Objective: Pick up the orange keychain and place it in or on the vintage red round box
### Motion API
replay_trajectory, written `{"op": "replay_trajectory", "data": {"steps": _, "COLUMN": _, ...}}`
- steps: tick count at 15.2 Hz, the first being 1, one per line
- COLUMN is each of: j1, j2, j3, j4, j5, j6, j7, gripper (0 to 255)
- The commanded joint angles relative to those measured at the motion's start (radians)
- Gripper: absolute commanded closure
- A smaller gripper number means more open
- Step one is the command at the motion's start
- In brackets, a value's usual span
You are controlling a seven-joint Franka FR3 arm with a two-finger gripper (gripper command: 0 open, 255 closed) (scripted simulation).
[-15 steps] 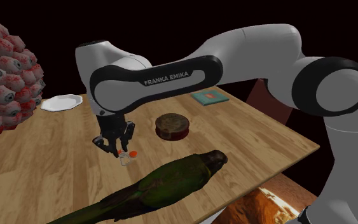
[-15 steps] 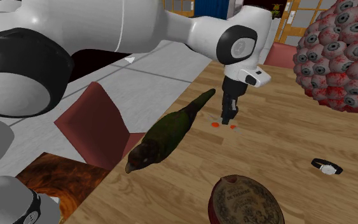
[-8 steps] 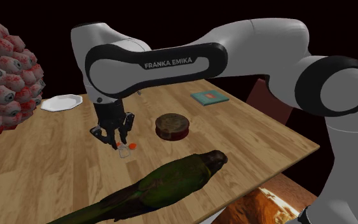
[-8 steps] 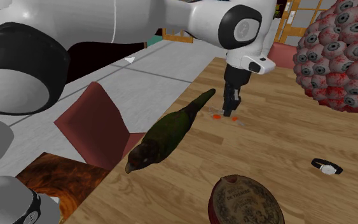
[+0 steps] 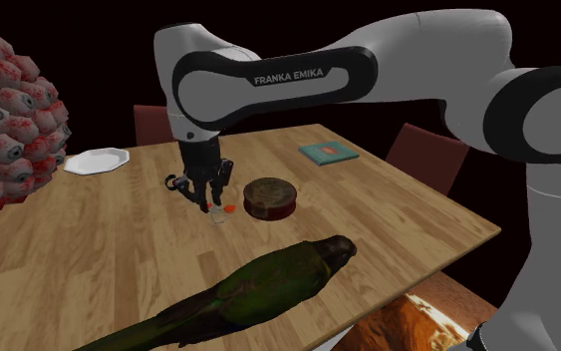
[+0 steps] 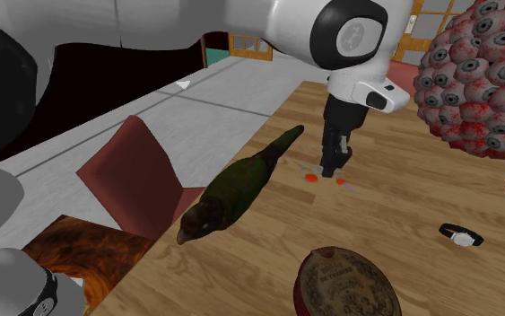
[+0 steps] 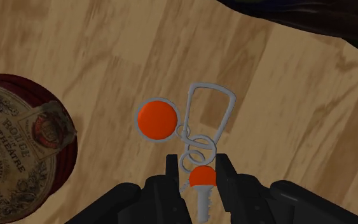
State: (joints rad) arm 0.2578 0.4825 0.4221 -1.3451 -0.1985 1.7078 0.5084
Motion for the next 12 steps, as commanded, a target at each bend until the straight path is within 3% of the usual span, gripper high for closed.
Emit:
{"op": "replay_trajectory", "data": {"steps": 1, "j1": -0.042, "j2": -0.033, "j3": -0.007, "j4": -0.047, "j5": 0.011, "j6": 0.017, "j7": -0.042, "gripper": 255}}
{"op": "replay_trajectory", "data": {"steps": 12, "j1": -0.231, "j2": -0.139, "j3": -0.066, "j4": -0.177, "j5": 0.051, "j6": 0.061, "j7": -0.278, "gripper": 255}}
